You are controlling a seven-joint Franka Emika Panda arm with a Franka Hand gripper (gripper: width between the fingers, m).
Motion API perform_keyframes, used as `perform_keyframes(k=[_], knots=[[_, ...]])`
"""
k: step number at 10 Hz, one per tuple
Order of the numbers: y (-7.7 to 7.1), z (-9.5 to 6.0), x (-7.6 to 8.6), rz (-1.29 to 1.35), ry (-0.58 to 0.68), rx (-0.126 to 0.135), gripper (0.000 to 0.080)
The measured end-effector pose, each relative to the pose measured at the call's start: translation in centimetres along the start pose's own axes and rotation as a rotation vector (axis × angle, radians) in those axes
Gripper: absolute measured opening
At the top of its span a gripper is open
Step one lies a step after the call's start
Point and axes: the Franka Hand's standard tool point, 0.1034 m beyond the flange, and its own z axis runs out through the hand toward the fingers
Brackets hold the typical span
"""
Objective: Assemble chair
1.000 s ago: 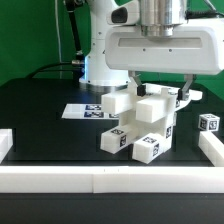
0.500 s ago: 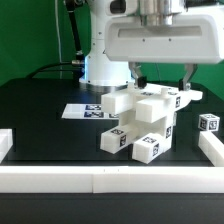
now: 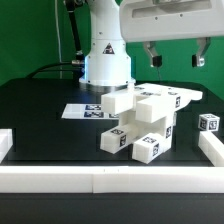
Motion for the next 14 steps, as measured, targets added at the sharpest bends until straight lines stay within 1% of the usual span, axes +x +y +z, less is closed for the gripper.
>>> perform_keyframes(k=[1, 5, 6, 8, 10, 11, 12, 14], knots=[[-0.2, 0.1, -0.9, 0.01, -0.005, -0.001, 0.065], [-0.1, 0.2, -0.8, -0.001, -0.005, -0.003, 0.065], [-0.1, 0.3, -1.3, 0.033, -0.007, -0.004, 0.065], [0.4, 1.3, -4.1, 0.095, -0.026, -0.022, 0.065], [0.4, 2.6, -6.7, 0.136, -0.029, -0.039, 0.065], [0.1, 3.2, -7.9, 0.178, -0.021, -0.039, 0.065], [0.0, 3.5, -8.3, 0.176, -0.011, -0.034, 0.065], [0.1, 3.4, -8.1, 0.169, -0.012, -0.035, 0.065]])
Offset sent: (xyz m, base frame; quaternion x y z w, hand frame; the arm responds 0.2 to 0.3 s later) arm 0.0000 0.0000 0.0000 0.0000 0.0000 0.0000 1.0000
